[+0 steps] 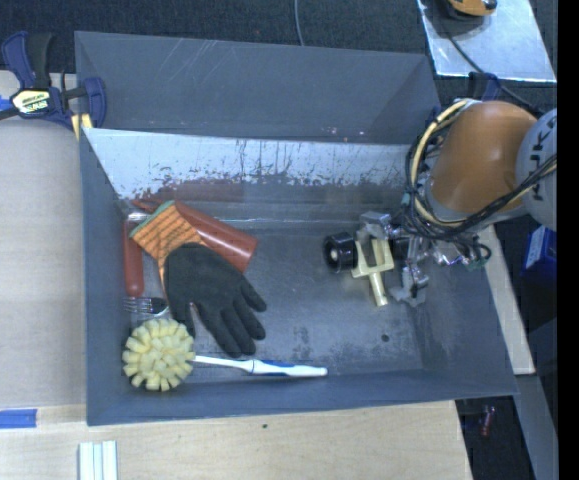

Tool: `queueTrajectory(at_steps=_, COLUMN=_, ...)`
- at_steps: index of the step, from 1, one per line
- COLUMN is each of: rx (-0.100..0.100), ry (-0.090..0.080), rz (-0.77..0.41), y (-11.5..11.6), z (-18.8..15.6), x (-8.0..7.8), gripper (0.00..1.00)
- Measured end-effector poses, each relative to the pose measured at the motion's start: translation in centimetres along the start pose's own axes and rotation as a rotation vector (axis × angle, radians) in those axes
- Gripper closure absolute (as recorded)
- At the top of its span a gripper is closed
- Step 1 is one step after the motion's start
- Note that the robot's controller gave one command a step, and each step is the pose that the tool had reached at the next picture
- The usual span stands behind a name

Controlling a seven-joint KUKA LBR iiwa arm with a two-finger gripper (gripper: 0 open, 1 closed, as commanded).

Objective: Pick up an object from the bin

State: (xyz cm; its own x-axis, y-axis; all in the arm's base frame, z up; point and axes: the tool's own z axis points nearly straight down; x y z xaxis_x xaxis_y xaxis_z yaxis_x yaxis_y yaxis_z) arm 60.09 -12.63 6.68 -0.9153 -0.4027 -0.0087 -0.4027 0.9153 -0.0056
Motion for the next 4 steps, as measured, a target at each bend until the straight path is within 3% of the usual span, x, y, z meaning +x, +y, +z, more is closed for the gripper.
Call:
queueTrajectory(at_steps=1, rx=0.001, ry=-0.007, rz=0.102, y=0.0, z=-0.4, x=0.0, gripper=1.0)
queueTrajectory(at_steps=3, rx=0.002, ry=-0.008, rz=0.1, y=0.0, z=-1.4, x=0.1, gripper=1.0)
queueTrajectory(at_steps=4, rx=-0.001, ry=-0.002, rz=0.1, y=0.1, z=-5.9, x=0.2, gripper=1.0)
